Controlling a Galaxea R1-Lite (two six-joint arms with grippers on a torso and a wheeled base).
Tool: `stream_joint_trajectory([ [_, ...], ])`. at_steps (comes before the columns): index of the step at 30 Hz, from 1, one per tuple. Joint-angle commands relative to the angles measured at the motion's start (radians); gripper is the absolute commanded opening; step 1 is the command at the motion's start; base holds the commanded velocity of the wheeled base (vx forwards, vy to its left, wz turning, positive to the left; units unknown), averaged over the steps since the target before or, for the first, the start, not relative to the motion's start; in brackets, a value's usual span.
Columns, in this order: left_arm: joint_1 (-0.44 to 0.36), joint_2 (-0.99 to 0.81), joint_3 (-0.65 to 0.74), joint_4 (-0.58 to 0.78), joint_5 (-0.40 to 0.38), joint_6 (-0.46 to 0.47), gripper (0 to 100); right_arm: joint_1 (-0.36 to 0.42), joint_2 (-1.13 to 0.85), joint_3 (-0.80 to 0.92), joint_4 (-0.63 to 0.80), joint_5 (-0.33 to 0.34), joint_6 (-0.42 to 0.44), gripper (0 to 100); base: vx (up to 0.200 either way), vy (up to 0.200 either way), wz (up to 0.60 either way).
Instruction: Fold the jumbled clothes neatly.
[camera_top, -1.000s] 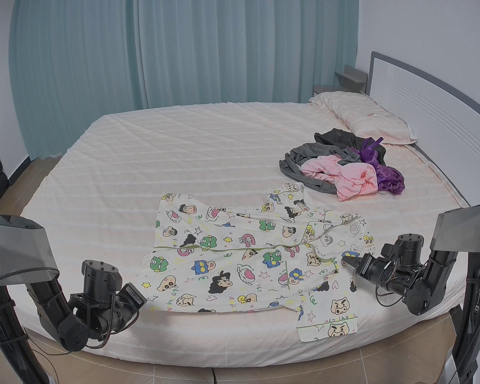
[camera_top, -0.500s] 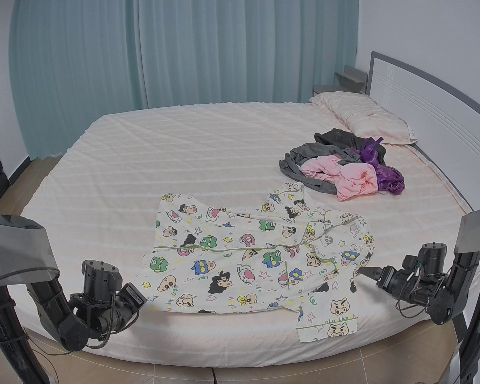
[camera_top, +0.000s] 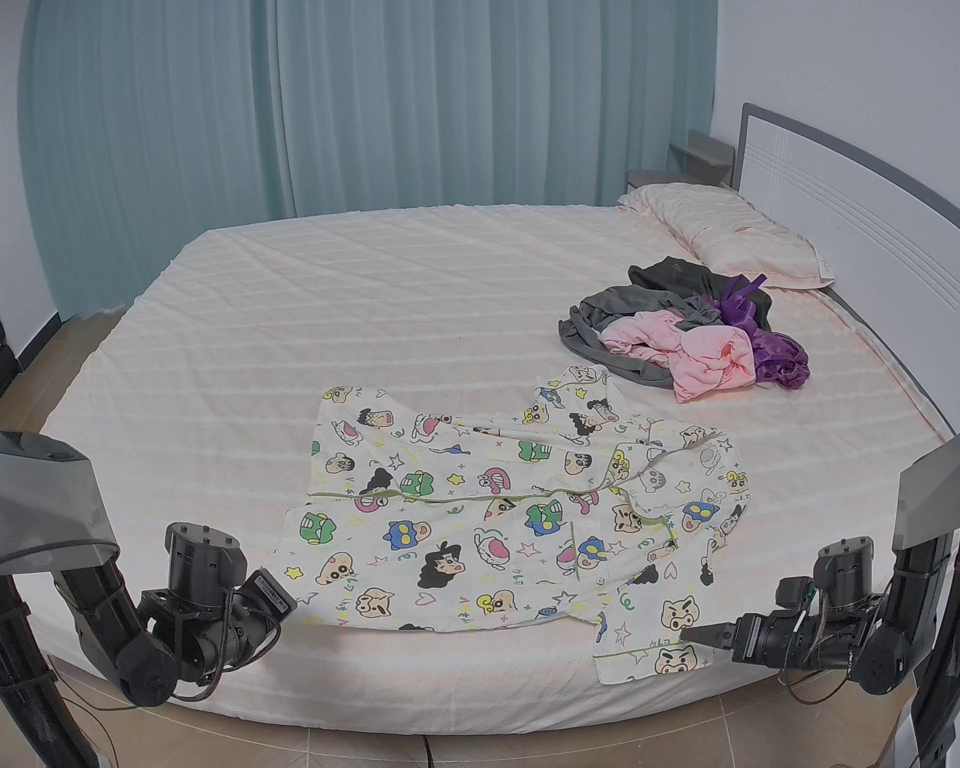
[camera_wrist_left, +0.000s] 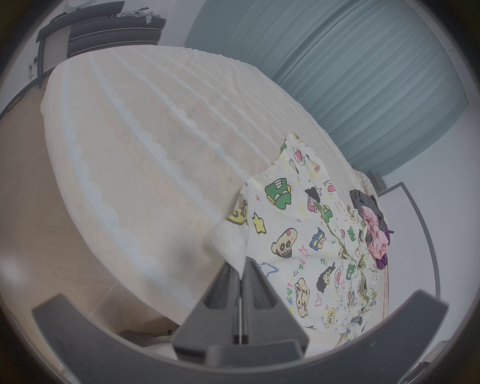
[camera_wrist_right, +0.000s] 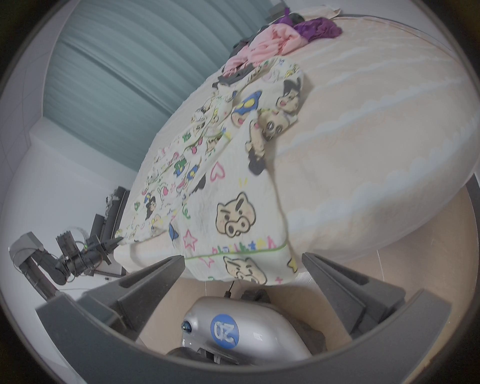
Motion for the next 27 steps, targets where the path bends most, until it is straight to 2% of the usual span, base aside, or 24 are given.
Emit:
stream_joint_trajectory([
  [1, -0.010, -0.004, 0.001, 0.000, 0.000, 0.000, 0, 0.038, 0.055, 0.014, -0.002, -0.002, -0.004, 100, 0.000, 0.000, 0.00],
  [5, -0.016, -0.005, 0.001, 0.002, 0.000, 0.000, 0, 0.038, 0.090, 0.016, -0.048, -0.002, -0.006, 100, 0.000, 0.000, 0.00],
  [10, -0.016, -0.007, 0.001, 0.002, 0.000, 0.000, 0, 0.035, 0.191, 0.020, -0.181, -0.022, -0.009, 100, 0.000, 0.000, 0.00],
  [14, -0.018, -0.011, 0.003, 0.003, 0.000, 0.000, 0, 0.043, 0.211, 0.019, -0.190, -0.025, -0.010, 100, 0.000, 0.000, 0.00],
  [15, -0.016, -0.013, 0.006, 0.003, 0.001, 0.000, 0, 0.043, 0.210, 0.020, -0.190, -0.025, -0.010, 0, 0.000, 0.000, 0.00],
  [22, -0.018, -0.024, 0.021, 0.002, 0.003, 0.001, 0, 0.041, 0.198, 0.020, -0.172, -0.040, -0.010, 0, 0.000, 0.000, 0.00],
  [27, -0.019, -0.042, 0.048, 0.000, 0.029, 0.030, 0, 0.030, 0.115, 0.020, -0.054, -0.065, -0.012, 0, 0.000, 0.000, 0.00],
])
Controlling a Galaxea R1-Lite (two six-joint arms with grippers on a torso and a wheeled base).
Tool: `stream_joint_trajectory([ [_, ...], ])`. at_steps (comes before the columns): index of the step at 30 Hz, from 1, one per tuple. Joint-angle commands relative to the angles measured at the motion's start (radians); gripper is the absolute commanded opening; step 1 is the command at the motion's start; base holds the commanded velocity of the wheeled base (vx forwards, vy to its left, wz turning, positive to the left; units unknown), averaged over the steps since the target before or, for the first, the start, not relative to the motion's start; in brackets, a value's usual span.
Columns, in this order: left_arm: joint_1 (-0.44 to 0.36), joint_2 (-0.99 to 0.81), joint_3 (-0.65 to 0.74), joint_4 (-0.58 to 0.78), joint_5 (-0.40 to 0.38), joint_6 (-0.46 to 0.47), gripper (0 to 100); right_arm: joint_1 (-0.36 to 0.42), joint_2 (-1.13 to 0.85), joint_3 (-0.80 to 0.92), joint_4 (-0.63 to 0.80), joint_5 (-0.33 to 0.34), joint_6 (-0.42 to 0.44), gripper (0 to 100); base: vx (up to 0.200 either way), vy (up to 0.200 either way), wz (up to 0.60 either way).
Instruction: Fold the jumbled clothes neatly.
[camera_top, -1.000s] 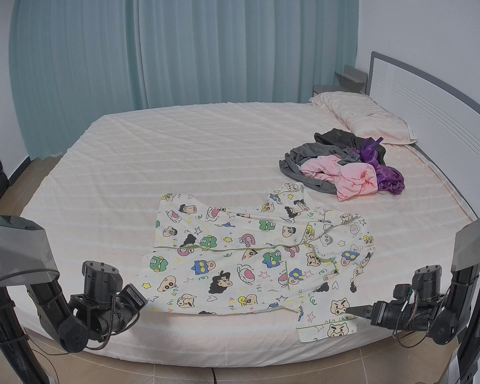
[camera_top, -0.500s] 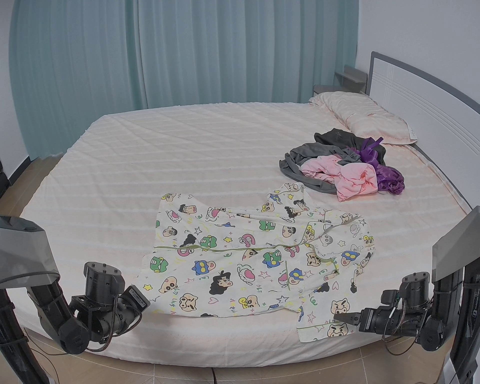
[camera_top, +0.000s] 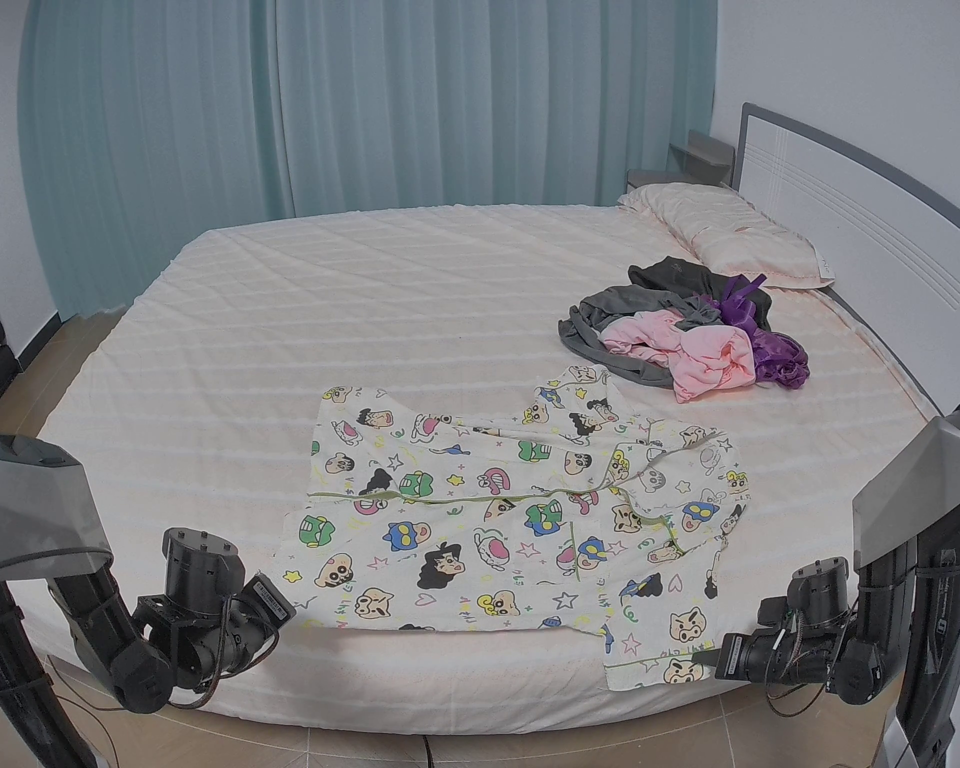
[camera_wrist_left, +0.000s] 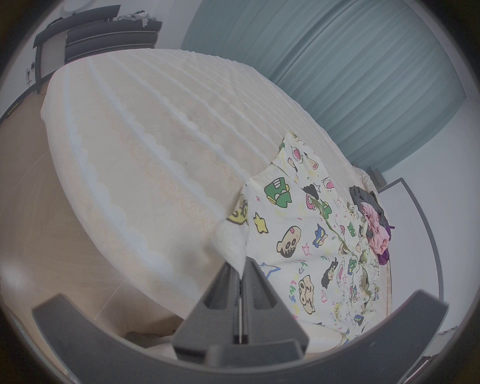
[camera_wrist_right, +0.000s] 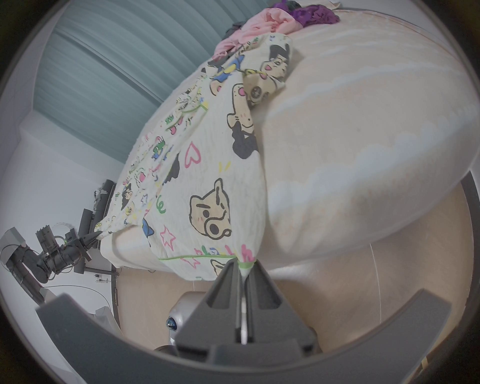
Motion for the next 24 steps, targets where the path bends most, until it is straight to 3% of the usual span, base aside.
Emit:
stream_joint_trajectory([
  [1, -0.001, -0.018, 0.030, -0.002, 0.015, 0.032, 0, -0.015, -0.095, 0.018, 0.095, -0.009, -0.001, 0, 0.000, 0.000, 0.00],
  [9, -0.091, -0.015, 0.109, -0.005, 0.054, 0.037, 0, -0.021, -0.215, 0.018, 0.277, -0.010, -0.010, 0, 0.000, 0.000, 0.00],
  [23, -0.145, -0.004, 0.139, -0.002, 0.109, 0.034, 0, -0.019, -0.216, 0.018, 0.362, -0.012, -0.055, 0, 0.000, 0.000, 0.00],
  [24, -0.147, -0.004, 0.139, -0.002, 0.109, 0.032, 100, -0.019, -0.218, 0.018, 0.365, -0.012, -0.056, 100, 0.000, 0.000, 0.00],
])
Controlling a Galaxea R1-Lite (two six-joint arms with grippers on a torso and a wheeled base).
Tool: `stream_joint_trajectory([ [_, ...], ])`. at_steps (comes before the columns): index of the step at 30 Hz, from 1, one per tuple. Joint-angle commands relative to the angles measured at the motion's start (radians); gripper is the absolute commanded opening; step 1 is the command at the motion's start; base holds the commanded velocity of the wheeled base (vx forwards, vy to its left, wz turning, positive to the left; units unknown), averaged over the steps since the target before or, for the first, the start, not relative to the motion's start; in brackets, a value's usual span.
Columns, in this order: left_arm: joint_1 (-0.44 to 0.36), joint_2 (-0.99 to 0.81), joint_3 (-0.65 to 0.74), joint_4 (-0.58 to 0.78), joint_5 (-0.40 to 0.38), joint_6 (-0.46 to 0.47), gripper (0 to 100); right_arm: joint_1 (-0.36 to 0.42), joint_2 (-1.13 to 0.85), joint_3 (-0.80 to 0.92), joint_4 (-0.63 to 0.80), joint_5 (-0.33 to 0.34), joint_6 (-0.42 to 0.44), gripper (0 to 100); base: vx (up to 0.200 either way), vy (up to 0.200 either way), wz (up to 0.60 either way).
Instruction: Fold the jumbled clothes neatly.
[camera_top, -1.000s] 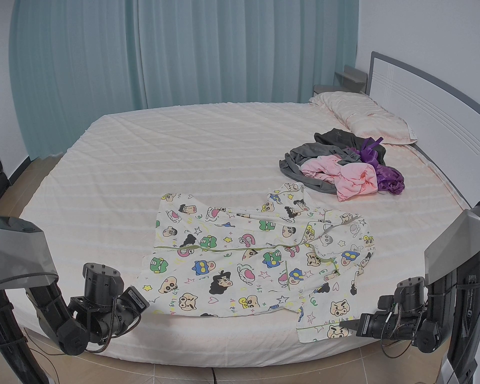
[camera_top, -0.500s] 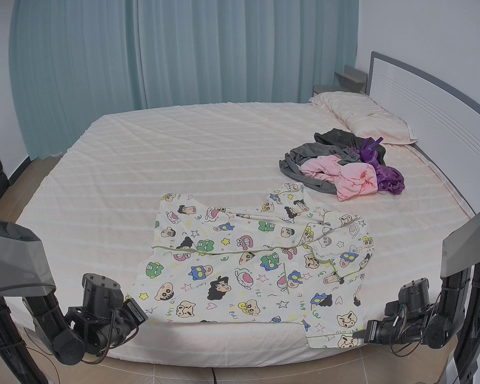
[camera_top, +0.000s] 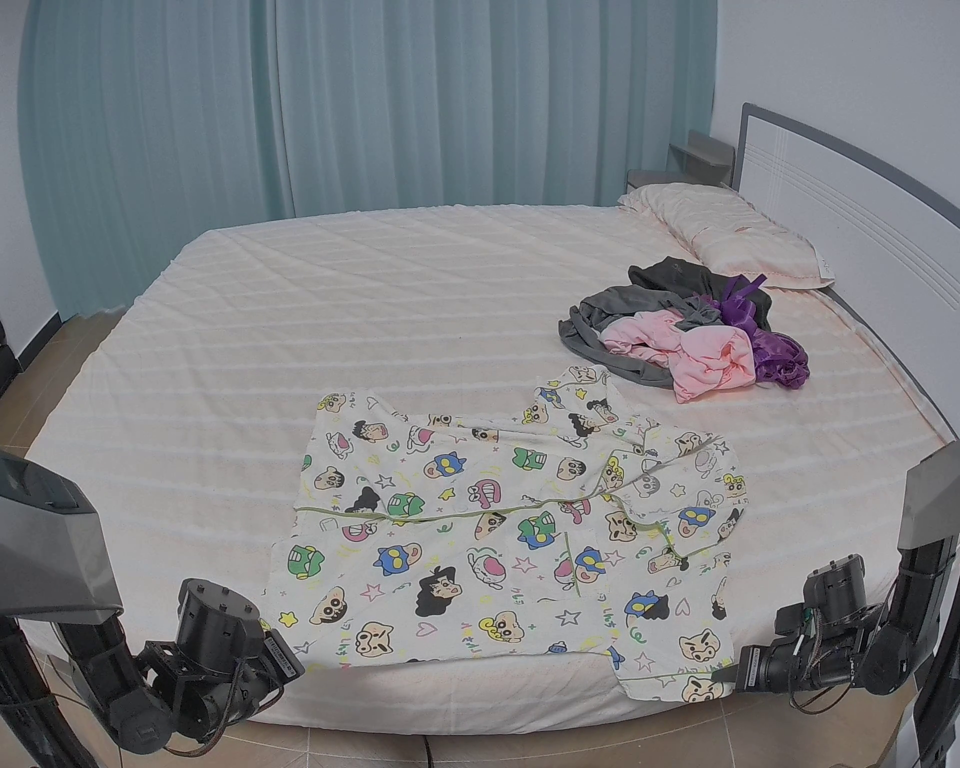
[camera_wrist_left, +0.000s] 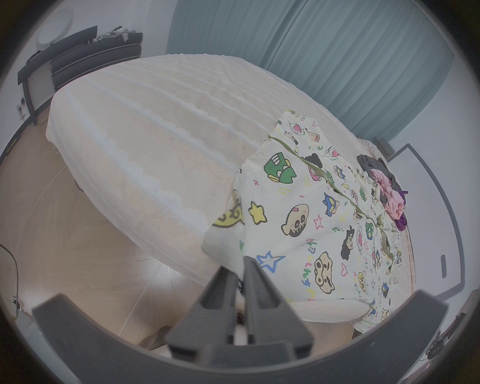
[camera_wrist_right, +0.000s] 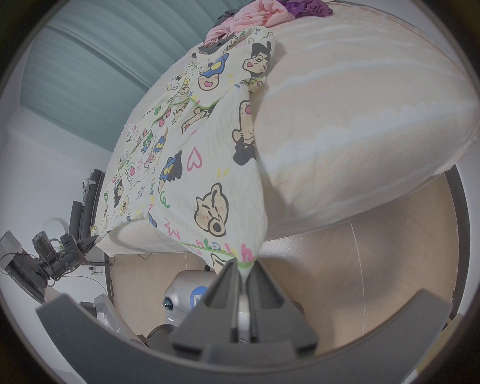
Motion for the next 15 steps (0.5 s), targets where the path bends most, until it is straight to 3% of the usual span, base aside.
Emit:
stream_joint_trajectory([
  [1, -0.004, 0.004, 0.001, -0.002, 0.001, -0.002, 100, 0.000, -0.008, 0.018, 0.004, 0.002, 0.002, 100, 0.000, 0.000, 0.00],
  [6, -0.003, -0.028, 0.019, -0.005, 0.004, -0.002, 100, -0.021, -0.060, 0.018, 0.007, 0.003, 0.022, 100, 0.000, 0.000, 0.00],
  [15, 0.008, -0.242, 0.025, 0.003, 0.009, 0.003, 100, -0.095, -0.201, 0.012, -0.001, 0.003, 0.045, 100, 0.000, 0.000, 0.00],
])
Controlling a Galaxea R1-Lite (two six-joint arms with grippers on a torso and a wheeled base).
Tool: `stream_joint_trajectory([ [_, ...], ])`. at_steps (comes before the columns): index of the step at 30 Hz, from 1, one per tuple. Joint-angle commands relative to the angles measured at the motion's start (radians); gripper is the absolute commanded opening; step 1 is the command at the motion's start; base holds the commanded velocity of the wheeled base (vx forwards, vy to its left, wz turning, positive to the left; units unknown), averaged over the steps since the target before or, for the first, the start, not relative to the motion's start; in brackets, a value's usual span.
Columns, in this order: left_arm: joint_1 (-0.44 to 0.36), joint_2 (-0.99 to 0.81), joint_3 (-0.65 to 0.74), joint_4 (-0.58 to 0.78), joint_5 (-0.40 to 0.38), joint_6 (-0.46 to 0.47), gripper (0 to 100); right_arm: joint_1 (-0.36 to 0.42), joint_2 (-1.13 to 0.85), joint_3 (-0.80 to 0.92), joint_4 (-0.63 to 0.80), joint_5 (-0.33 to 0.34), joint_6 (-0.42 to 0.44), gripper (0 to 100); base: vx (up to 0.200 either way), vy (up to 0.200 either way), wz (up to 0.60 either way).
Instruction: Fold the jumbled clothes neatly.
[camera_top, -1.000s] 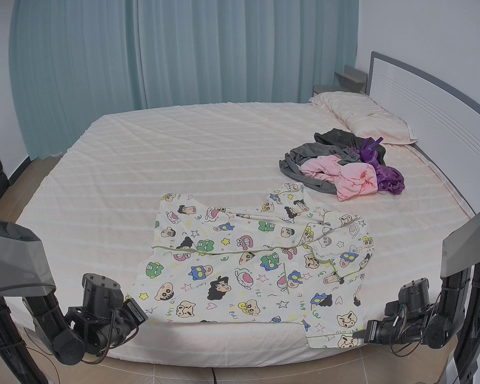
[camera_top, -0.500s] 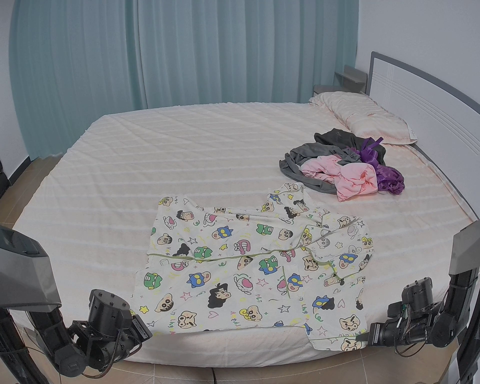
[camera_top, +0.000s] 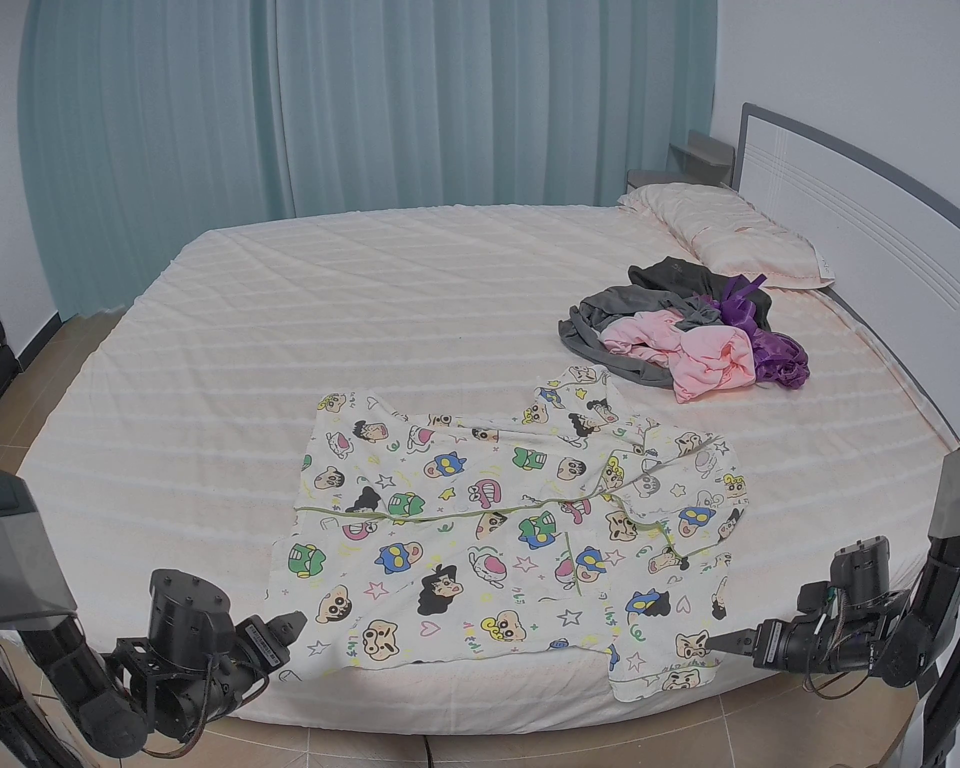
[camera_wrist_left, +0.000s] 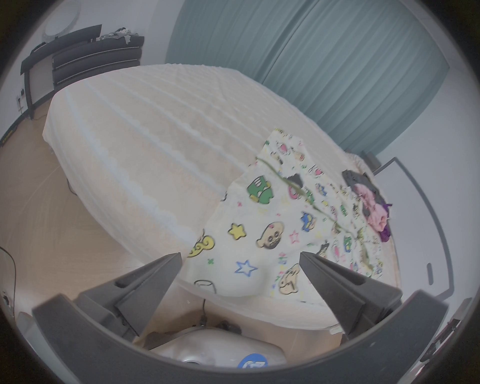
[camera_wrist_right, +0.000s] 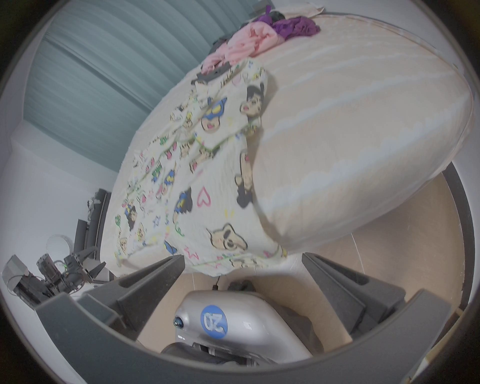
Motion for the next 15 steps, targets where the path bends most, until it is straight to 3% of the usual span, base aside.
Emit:
stream_joint_trajectory([
  [1, 0.006, -0.134, -0.005, 0.001, 0.002, 0.001, 100, -0.045, -0.104, 0.010, -0.010, 0.006, 0.007, 100, 0.000, 0.000, 0.00],
  [9, 0.013, -0.140, -0.025, -0.005, 0.002, -0.005, 100, -0.041, -0.101, -0.004, -0.045, 0.009, 0.103, 100, 0.000, 0.000, 0.00],
  [15, 0.013, -0.143, -0.035, -0.006, 0.005, -0.005, 100, -0.036, -0.098, 0.000, -0.102, 0.007, 0.114, 100, 0.000, 0.000, 0.00],
])
